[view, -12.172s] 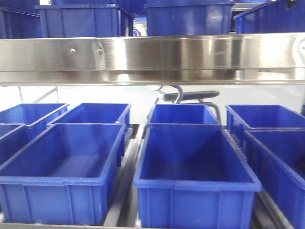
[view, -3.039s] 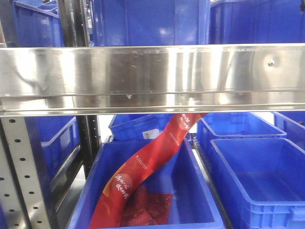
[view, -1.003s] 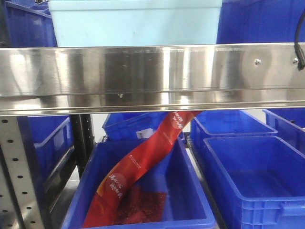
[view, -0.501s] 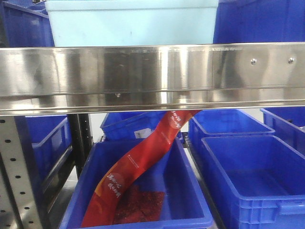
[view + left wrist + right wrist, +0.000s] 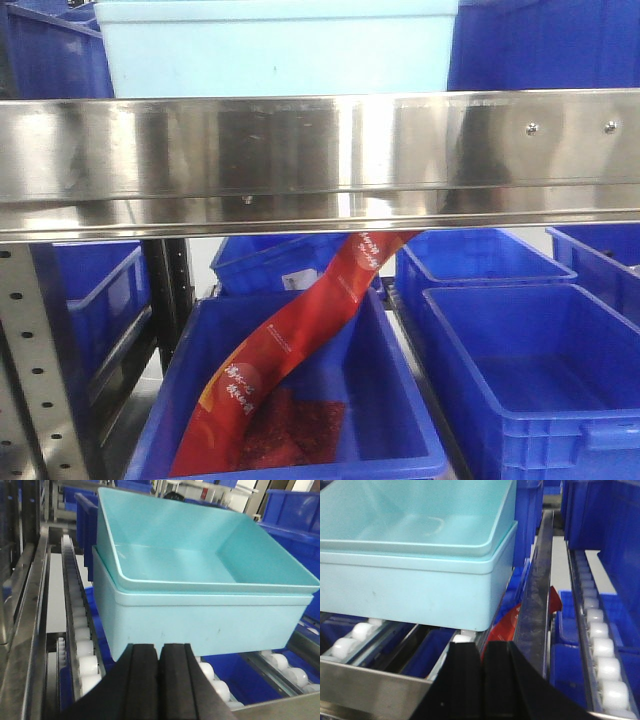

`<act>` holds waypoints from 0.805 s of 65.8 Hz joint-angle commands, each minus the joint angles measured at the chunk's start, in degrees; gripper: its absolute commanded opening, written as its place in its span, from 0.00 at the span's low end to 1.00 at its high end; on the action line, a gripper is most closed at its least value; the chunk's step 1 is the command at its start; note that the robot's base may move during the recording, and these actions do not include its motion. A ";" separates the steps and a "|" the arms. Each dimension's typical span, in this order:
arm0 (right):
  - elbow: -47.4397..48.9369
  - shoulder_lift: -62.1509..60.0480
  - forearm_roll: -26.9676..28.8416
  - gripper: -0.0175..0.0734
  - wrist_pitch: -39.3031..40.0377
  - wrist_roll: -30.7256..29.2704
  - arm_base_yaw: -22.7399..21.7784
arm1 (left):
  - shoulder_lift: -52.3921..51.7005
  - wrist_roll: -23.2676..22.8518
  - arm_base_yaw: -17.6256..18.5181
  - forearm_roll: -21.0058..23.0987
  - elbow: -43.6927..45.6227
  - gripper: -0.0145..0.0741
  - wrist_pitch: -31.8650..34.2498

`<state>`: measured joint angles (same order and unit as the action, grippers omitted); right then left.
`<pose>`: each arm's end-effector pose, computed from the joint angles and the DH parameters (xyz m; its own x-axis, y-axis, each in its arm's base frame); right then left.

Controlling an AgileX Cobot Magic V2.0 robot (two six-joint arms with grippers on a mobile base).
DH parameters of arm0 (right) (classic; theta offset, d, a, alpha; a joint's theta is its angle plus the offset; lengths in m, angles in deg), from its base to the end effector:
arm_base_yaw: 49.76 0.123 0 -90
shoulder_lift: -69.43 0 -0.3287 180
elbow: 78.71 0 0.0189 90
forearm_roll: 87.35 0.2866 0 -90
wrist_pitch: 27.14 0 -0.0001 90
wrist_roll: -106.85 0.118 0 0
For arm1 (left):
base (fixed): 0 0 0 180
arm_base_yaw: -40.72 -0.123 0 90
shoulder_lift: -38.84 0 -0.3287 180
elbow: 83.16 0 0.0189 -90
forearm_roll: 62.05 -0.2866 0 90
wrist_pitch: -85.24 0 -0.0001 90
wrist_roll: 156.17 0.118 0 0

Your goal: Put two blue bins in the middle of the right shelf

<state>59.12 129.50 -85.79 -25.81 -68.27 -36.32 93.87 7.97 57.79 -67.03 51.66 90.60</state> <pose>0.2295 0.0548 0.3431 -0.2089 0.0654 -0.9757 -0.2097 0.9716 0.1100 0.2048 -0.0639 0.3500 -0.1367 -0.1559 -0.9783 0.2805 0.9410 -0.1891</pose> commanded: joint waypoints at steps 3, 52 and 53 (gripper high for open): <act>-1.43 -6.44 -0.49 0.01 -0.62 -0.51 -0.07 | -6.42 0.32 0.24 -0.30 -1.70 0.04 -1.89; -1.42 -21.91 -0.49 0.01 -6.92 -0.51 -0.07 | -21.77 0.32 0.24 -0.30 -1.70 0.04 -7.36; -1.42 -21.91 -0.49 0.01 -6.92 -0.51 -0.07 | -21.77 0.32 0.24 -0.30 -1.70 0.04 -7.36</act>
<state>57.97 107.89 -85.81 -33.30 -68.27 -36.32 72.34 8.07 57.79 -67.13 50.01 82.76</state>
